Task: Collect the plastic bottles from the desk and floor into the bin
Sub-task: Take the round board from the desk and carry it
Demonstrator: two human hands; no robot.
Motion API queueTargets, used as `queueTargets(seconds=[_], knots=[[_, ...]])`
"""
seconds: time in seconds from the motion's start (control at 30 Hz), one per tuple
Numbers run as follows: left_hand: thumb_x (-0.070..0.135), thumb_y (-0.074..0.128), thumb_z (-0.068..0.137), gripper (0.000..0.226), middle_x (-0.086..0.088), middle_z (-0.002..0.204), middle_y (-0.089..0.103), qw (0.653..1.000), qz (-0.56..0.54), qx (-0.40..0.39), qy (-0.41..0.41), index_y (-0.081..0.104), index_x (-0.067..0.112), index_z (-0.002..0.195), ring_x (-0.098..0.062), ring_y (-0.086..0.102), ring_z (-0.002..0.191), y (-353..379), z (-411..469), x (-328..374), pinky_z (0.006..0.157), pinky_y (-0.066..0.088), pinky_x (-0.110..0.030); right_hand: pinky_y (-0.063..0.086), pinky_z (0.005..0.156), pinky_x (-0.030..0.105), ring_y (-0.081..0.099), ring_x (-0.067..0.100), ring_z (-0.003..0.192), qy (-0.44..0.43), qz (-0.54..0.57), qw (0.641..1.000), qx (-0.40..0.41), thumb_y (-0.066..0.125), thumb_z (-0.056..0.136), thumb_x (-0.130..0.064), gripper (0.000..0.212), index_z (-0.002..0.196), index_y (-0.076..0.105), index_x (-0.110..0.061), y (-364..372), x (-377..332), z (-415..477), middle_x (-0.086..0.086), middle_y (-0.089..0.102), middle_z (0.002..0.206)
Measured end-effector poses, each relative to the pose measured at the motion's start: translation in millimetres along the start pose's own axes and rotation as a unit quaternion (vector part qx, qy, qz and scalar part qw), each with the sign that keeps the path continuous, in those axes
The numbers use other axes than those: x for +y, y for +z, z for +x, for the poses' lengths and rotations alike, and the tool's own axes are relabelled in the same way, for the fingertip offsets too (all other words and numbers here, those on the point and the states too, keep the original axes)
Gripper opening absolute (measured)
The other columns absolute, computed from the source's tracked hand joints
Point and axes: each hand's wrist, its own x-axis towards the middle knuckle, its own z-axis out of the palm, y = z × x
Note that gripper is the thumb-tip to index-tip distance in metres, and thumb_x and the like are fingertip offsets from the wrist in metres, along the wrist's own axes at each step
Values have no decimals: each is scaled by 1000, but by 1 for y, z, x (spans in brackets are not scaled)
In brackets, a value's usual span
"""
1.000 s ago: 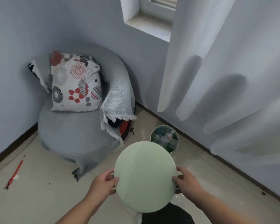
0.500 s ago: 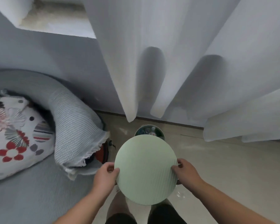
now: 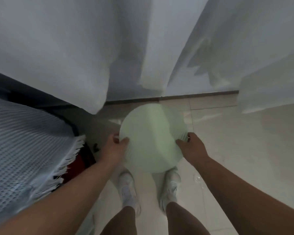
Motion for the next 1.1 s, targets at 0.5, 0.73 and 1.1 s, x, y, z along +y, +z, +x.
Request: queueTargets(seconds=[0.5,0.73,1.1], knots=[[28,72,87,24,2,107,65,998,50,35,29,59,26,107,-27,66,104,47,100,-55,91,57,-48,38,74,31,54,27,87,-17,-71,997,24,65,91,-25,34,119,59,-7,52,16,85,3,60,97],[29,68,89,33,3,105,61,997,74,25,26,60,17,119,-25,64,97,57,113,-59,85,60,-49,37,77,30,58,27,95,-15,-48,999,19,66,92,-28,38,125,58,-10,54,24,91,2,62,102],[22,69,91,42,-1,117,68,1000,-23,-8,-17,60,21,132,-22,67,98,57,123,-67,82,63,-48,59,84,55,65,35,98,9,7,1000,-9,60,90,-35,50,133,48,-14,55,17,85,6,63,111]])
